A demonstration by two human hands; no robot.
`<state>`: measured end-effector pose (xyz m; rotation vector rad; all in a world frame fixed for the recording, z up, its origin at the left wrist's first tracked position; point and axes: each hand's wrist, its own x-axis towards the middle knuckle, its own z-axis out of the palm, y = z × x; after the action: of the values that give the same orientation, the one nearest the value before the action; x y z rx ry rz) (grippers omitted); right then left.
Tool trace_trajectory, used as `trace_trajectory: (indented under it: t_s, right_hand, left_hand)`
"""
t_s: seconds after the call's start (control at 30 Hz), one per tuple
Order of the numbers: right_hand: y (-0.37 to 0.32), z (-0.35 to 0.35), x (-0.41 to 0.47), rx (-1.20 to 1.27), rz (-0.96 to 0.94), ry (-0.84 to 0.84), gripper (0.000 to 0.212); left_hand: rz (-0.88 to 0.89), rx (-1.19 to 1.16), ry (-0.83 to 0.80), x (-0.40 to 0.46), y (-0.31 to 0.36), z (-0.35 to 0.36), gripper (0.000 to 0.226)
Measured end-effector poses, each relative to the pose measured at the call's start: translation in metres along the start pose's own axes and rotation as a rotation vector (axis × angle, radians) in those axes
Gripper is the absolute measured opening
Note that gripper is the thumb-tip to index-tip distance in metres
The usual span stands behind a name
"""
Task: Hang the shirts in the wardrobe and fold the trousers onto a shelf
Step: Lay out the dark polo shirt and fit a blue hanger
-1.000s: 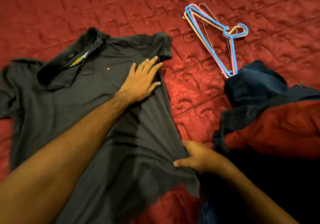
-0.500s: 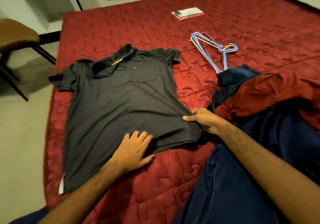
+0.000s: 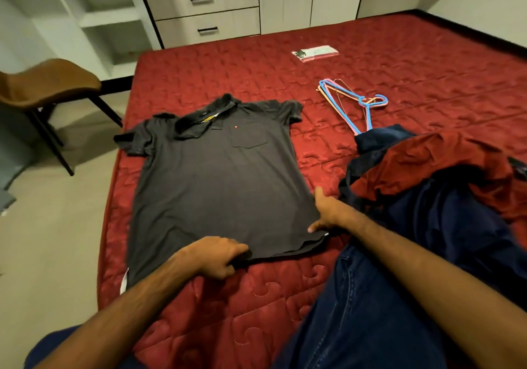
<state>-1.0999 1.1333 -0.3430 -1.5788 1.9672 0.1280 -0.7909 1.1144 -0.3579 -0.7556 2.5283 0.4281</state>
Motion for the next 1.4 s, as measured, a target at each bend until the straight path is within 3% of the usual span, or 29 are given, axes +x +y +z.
trace_trajectory:
  t_s: [0.1, 0.17, 0.2, 0.27, 0.33, 0.47, 0.63, 0.73, 0.83, 0.9, 1.0, 1.13, 1.27, 1.33, 1.4]
  right_hand:
    - [-0.009, 0.007, -0.013, -0.315, -0.023, 0.081, 0.135]
    - [-0.021, 0.013, -0.02, -0.585, -0.06, 0.247, 0.123]
    - [-0.029, 0.015, -0.018, -0.648, -0.102, 0.316, 0.105]
    - [-0.046, 0.019, -0.008, -0.597, -0.257, 0.39, 0.061]
    - [-0.073, 0.025, 0.01, -0.487, -0.455, 0.302, 0.046]
    - [-0.14, 0.042, 0.057, -0.327, -0.613, 0.132, 0.056]
    - [-0.215, 0.044, 0.14, -0.346, -0.697, 0.203, 0.074]
    - [-0.256, 0.035, 0.2, -0.329, -0.733, 0.246, 0.087]
    - [-0.283, 0.021, 0.259, -0.34, -0.764, 0.292, 0.082]
    - [-0.3, 0.012, 0.295, -0.363, -0.795, 0.289, 0.079]
    - [-0.327, 0.005, 0.325, -0.389, -0.803, 0.244, 0.074]
    - [-0.347, 0.001, 0.345, -0.412, -0.726, 0.264, 0.07]
    - [-0.343, -0.015, 0.365, -0.427, -0.446, 0.408, 0.069]
    - [-0.335, -0.024, 0.369, -0.39, -0.434, 0.396, 0.064]
    - [-0.323, -0.031, 0.365, -0.402, -0.622, 0.381, 0.057]
  left_hand:
    - [0.024, -0.308, 0.06, -0.005, -0.012, -0.001, 0.013]
    - [-0.01, -0.433, 0.176, -0.01, -0.026, -0.001, 0.023]
    - [-0.041, -0.368, 0.279, -0.013, -0.037, 0.002, 0.03]
    - [-0.148, -0.083, 0.468, -0.017, -0.061, 0.01, 0.04]
    - [-0.354, -0.004, 0.505, -0.027, -0.089, 0.019, 0.039]
    - [-0.627, -0.159, 0.508, -0.044, -0.146, 0.034, 0.053]
    - [-0.726, -0.125, 0.517, -0.043, -0.213, 0.034, 0.088]
    - [-0.711, -0.012, 0.556, -0.02, -0.26, 0.018, 0.082]
    - [-0.719, 0.031, 0.598, 0.014, -0.308, -0.007, 0.067]
    - [-0.797, -0.073, 0.63, 0.034, -0.346, -0.02, 0.058]
    - [-0.889, -0.287, 0.663, 0.043, -0.395, -0.028, 0.062]
    - [-0.878, -0.212, 0.668, 0.029, -0.418, -0.023, 0.072]
    - [-0.885, -0.054, 0.715, 0.023, -0.412, -0.038, 0.046]
    - [-0.714, 0.028, 0.759, 0.032, -0.411, -0.052, 0.04]
    - [-0.461, 0.084, 0.765, 0.056, -0.409, -0.07, 0.041]
